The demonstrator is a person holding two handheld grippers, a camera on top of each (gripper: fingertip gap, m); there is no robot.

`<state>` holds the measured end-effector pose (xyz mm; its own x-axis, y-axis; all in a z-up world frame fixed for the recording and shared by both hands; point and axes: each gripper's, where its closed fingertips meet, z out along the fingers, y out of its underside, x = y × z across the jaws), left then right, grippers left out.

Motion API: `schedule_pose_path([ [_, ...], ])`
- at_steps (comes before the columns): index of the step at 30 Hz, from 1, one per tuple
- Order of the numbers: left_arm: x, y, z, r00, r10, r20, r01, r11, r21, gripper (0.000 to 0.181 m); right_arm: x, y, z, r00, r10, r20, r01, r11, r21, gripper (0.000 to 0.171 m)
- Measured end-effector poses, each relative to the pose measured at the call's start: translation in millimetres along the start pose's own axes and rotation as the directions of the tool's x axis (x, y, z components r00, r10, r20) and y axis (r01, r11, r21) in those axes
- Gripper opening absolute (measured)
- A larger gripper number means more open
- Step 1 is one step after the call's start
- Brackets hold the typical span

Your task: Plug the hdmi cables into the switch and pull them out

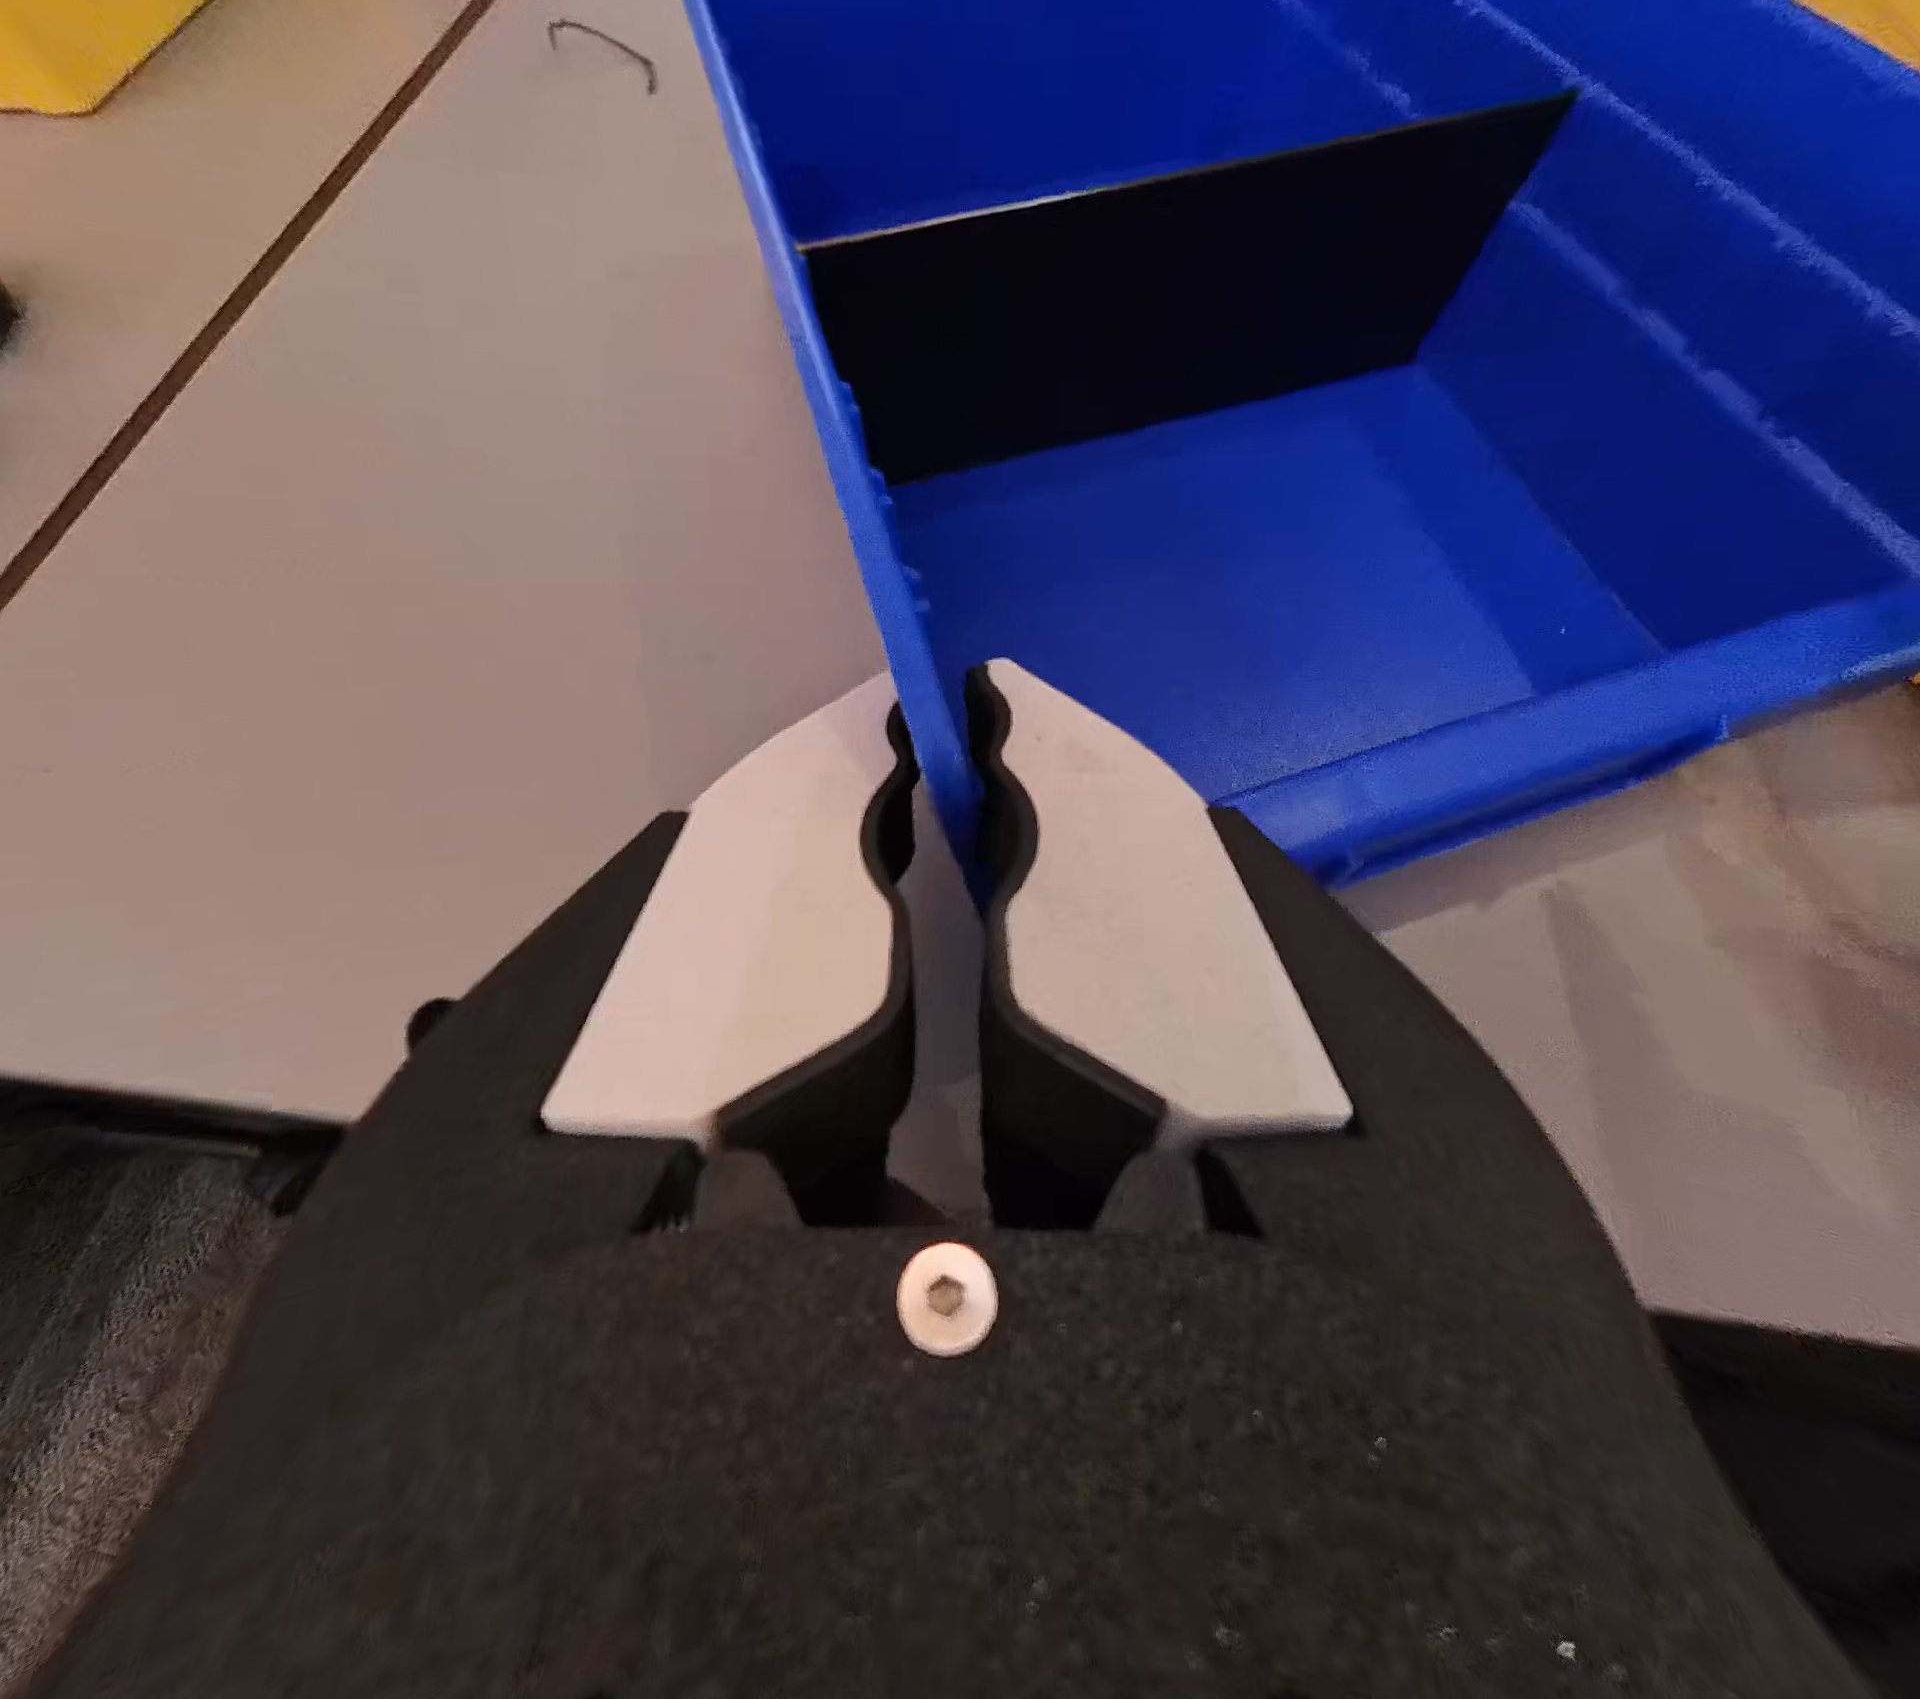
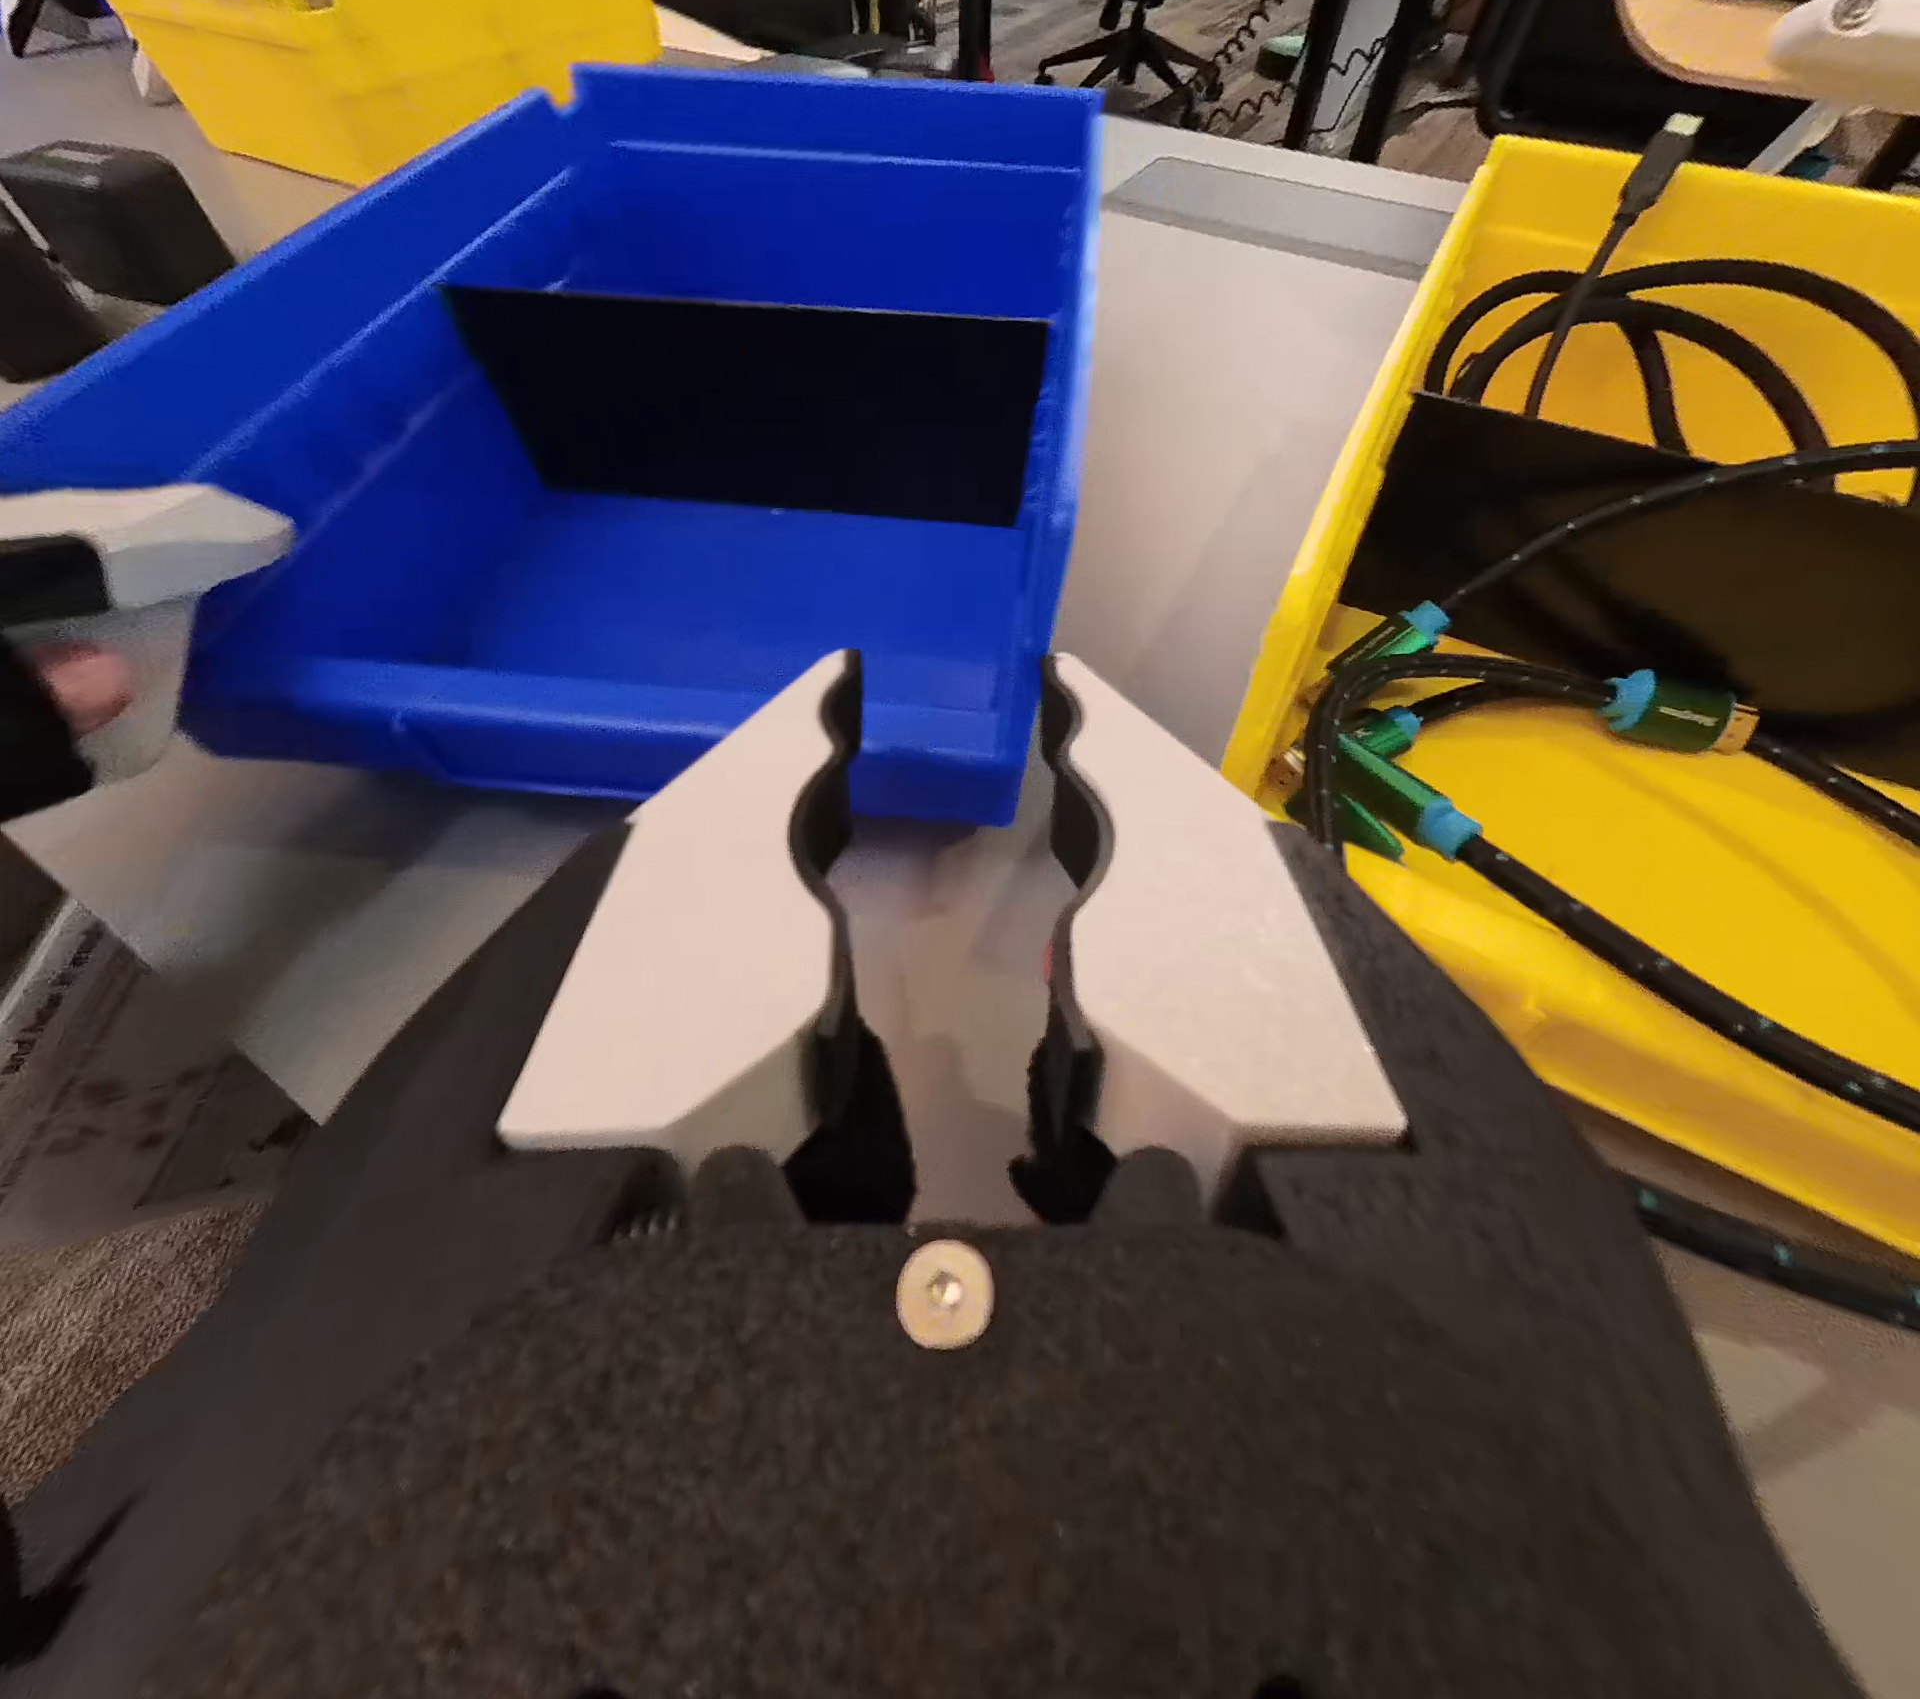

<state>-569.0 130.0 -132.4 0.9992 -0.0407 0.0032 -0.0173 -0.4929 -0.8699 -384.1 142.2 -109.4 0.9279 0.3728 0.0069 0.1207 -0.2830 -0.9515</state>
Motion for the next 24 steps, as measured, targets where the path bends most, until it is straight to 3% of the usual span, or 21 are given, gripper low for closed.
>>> schedule_pose_path([
  [3, -3, 9, -16, 1.000, -0.019, 0.024, 0.019, 1.000, 0.005, 0.007, -1, -1, -9, 1.000, 0.005, -0.004, -0.005, 1.000, 0.013, 0.018],
  [8, -11, 17, -31, 0.998, -0.048, 0.051, 0.048, 0.999, -0.001, 0.004, -4, -15, -25, 0.997, -0.068, -0.021, 0.070, 0.994, 0.082, 0.031],
  [11, -4, 19, -35, 0.999, -0.038, 0.021, 0.038, 0.999, -0.008, 0.003, -13, 2, -12, 0.997, -0.060, 0.042, 0.061, 0.998, -0.030, 0.041],
  [15, 4, 21, -46, 1.000, -0.007, 0.024, 0.007, 1.000, 0.008, 0.003, -3, 11, 0, 0.999, 0.000, 0.038, 0.004, 0.992, -0.128, 0.006],
  [17, 11, 17, -56, 0.998, 0.017, 0.055, -0.019, 0.999, 0.031, 0.004, 1, 4, -6, 0.999, 0.000, 0.043, 0.005, 0.994, -0.111, 0.005],
  [20, 28, -7, -71, 0.997, 0.029, 0.064, -0.037, 0.992, 0.120, 0.004, 13, -22, -27, 0.998, -0.053, 0.016, 0.053, 0.998, -0.016, 0.005],
  [24, 80, -69, -83, 0.997, 0.078, 0.001, -0.076, 0.968, 0.240, 0.004, 60, -75, -64, 0.995, -0.070, -0.064, 0.075, 0.993, 0.087, 0.005],
])
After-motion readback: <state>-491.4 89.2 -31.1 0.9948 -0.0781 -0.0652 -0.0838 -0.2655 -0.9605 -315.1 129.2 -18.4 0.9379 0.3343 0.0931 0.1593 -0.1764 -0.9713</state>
